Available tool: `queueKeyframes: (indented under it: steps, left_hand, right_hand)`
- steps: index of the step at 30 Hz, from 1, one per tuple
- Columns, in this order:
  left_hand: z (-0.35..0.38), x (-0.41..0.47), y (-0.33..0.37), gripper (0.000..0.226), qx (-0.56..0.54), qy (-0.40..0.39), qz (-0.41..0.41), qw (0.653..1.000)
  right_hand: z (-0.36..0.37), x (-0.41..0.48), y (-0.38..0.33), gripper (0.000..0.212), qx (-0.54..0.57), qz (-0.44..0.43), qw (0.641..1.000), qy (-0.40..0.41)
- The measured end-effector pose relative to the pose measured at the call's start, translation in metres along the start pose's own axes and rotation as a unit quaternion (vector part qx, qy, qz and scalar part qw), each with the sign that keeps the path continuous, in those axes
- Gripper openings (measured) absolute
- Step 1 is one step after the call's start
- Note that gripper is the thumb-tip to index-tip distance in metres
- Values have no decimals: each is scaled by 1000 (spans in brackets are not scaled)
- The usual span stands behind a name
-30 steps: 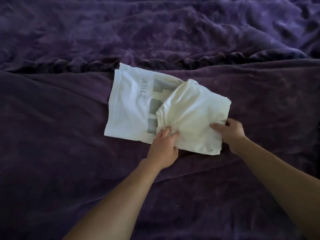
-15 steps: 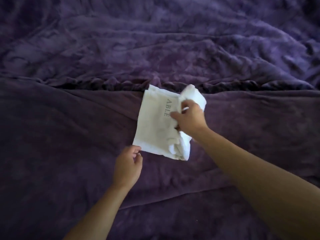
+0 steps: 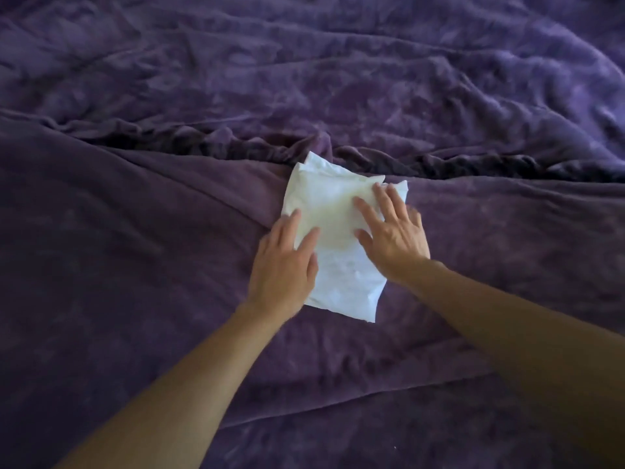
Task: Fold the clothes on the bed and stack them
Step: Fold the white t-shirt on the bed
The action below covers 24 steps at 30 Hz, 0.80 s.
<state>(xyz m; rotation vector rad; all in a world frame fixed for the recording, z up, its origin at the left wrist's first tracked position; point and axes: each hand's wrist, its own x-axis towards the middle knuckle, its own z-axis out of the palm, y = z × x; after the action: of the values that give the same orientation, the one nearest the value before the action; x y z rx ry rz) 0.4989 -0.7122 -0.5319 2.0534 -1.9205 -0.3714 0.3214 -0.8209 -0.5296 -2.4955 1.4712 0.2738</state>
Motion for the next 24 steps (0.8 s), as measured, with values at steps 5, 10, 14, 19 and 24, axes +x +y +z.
queueKeyframes:
  steps: [5,10,14,19,24]
  left_hand:
    - [15,97,-18,64,61,-119,-9,991]
    - [14,132,-22,95,-8,-201,-107,974]
    - [-4,129,-5,98,-162,-167,-135,963]
    - [-41,104,14,68,-219,-209,-121,946]
    - [-83,50,54,19,-104,-210,17,972]
  right_hand:
    - [15,39,36,66,30,29,996,-85]
    - [4,60,32,94,205,167,964,10]
    - [-12,52,23,78,327,220,915,-86]
    - [-54,-5,16,43,244,149,957,-53]
    - [-88,-101,13,38,155,106,982,20]
